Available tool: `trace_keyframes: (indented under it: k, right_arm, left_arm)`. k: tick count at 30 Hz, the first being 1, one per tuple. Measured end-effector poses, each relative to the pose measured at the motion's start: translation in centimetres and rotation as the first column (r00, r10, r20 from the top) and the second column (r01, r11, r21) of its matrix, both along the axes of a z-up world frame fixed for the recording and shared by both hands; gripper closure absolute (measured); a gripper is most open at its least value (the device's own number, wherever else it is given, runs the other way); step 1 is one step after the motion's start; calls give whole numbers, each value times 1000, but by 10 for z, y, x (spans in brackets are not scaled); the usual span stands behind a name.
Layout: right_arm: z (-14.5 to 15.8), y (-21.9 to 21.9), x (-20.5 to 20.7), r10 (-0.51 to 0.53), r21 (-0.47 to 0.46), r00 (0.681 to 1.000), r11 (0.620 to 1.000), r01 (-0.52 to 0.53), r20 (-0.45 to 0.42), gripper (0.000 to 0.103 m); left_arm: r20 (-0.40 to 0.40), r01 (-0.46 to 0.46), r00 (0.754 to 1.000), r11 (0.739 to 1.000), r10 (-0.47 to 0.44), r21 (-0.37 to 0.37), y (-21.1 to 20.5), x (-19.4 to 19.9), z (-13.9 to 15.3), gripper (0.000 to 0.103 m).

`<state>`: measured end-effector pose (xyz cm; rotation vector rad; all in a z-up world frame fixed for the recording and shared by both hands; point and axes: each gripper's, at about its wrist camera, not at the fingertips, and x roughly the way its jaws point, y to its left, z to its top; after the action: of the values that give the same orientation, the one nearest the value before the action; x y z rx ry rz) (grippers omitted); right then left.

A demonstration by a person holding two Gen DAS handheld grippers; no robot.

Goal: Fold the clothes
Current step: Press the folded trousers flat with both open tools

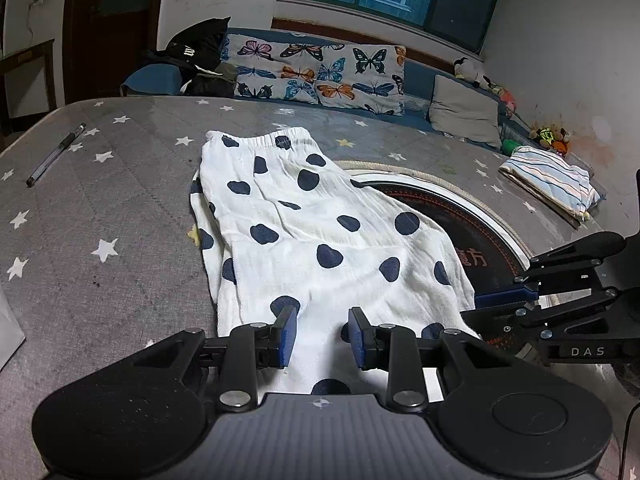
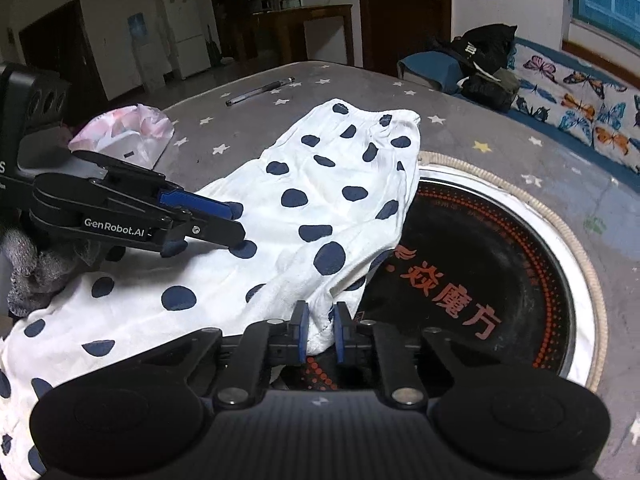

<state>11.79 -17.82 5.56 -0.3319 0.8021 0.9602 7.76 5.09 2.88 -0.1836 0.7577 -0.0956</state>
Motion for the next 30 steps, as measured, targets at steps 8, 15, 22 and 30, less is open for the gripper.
trace_keyframes:
  k: [8,15,22,30]
  right_arm:
    - [5,1,-8,3,-31,998,1000,-1,62,95]
    - [10,0,-16,11,-56,993,998,-4,117,96]
    - [13,-1,-20,11,-74,989,997,0,149,96]
    - [15,-6,-24,9,-90,984,996,7,177,97]
  left_arm:
    - [3,-1,1000,1000,1,5,0,-1,0,70]
    - [4,0,1000,1000,0,11,-2,-2,-1,68]
    - [4,0,1000,1000,0,19,-3,-3,0,65]
    - [2,-2,1000,1000,2,29,-5,-3,0,61]
